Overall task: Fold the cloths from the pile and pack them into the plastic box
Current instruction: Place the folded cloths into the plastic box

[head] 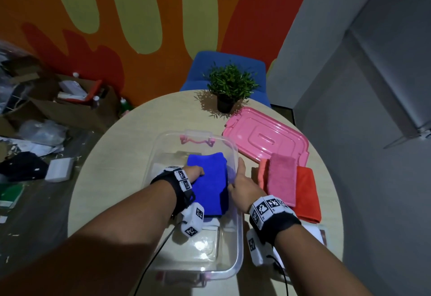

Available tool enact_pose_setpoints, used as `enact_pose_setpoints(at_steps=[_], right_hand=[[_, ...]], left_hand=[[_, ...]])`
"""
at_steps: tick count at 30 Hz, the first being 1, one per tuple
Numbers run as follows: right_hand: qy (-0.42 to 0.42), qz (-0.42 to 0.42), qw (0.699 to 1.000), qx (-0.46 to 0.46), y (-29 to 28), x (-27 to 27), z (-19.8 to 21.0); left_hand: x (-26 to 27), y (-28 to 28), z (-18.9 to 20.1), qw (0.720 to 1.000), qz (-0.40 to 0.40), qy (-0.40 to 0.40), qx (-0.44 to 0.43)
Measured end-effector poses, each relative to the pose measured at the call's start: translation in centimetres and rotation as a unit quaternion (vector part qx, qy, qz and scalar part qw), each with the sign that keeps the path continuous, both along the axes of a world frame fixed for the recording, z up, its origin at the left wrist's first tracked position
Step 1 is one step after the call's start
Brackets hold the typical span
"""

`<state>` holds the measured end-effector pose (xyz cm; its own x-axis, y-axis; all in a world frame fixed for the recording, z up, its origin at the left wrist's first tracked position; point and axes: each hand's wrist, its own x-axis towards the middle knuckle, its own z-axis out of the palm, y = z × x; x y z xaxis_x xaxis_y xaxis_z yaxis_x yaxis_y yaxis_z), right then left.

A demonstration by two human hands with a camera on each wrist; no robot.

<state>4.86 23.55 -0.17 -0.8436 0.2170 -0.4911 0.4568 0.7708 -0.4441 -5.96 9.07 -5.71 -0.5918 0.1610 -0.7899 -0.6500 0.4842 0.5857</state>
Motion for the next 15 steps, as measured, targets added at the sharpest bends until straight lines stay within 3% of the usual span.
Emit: enact_pose_setpoints(at_steps=[3, 5, 6, 9, 11, 13, 15], right_hand=[[0.007, -0.004, 1.000, 0.001, 0.0, 0.0, -0.5], [0.004, -0.004, 1.000, 0.003, 0.0, 0.0, -0.7], [0.003, -0.006, 1.000, 0.003, 0.0, -0.1, -0.8], [0.008, -0.011, 1.000, 0.015, -0.1, 0.0, -0.9], [0.007, -0.018, 1.000, 0.006, -0.1, 0.0, -1.0], [0.011, -0.019, 1.000, 0.000, 0.0, 0.0, -1.1], [0.013, -0.017, 1.000, -0.001, 0.1, -0.1, -1.3]], left_hand=[[-1.6, 0.2, -3.6, 0.993, -0.063, 0.050, -0.088], [-3.3, 0.0, -8.6, 0.989, -0.085, 0.059, -0.104], [-3.2, -0.2, -8.8, 0.986, -0.103, 0.059, -0.113], [-1.4, -0.1, -3.5, 0.981, -0.078, 0.085, -0.155], [0.2, 0.8, -0.6, 0.964, -0.088, 0.147, -0.205], [2.1, 2.3, 1.4, 0.929, -0.154, 0.216, -0.257], [3.5, 3.2, 0.8, 0.889, -0.303, 0.198, -0.280]])
